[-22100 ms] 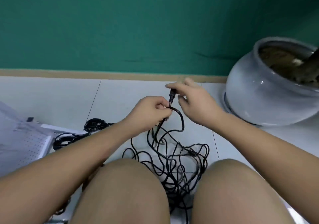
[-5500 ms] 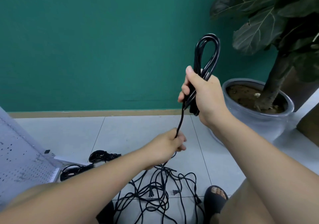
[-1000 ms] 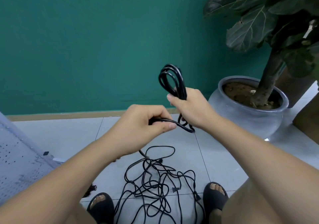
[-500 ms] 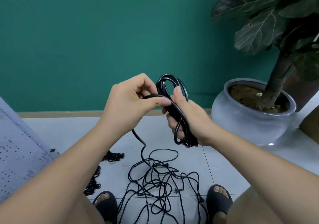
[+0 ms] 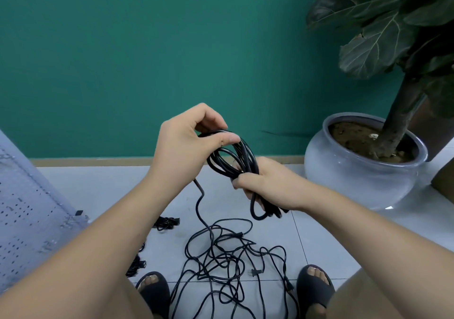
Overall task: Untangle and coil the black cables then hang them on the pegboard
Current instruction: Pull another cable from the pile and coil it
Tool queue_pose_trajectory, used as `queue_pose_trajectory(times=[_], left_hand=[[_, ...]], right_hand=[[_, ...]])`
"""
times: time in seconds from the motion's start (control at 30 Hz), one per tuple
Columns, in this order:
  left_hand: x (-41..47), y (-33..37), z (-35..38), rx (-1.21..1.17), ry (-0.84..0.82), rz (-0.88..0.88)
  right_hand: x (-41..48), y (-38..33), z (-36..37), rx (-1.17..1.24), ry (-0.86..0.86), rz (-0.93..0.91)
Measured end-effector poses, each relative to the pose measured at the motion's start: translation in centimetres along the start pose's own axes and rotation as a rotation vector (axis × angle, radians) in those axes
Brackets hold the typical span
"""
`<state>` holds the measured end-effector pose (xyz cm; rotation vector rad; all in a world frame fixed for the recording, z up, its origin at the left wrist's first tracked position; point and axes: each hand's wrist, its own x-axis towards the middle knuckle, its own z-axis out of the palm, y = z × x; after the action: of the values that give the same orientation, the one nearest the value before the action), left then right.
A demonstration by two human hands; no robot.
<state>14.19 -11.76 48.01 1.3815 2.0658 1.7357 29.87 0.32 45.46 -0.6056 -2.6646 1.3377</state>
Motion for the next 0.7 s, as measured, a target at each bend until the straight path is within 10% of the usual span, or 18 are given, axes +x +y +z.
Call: queue_pose_trajectory(times=[0.7], left_hand=[[0.5, 0.5, 1.8, -0.48, -0.095, -0.247]], right_hand=[[0.9, -0.5, 0.7, 0.206, 0.174, -0.1]])
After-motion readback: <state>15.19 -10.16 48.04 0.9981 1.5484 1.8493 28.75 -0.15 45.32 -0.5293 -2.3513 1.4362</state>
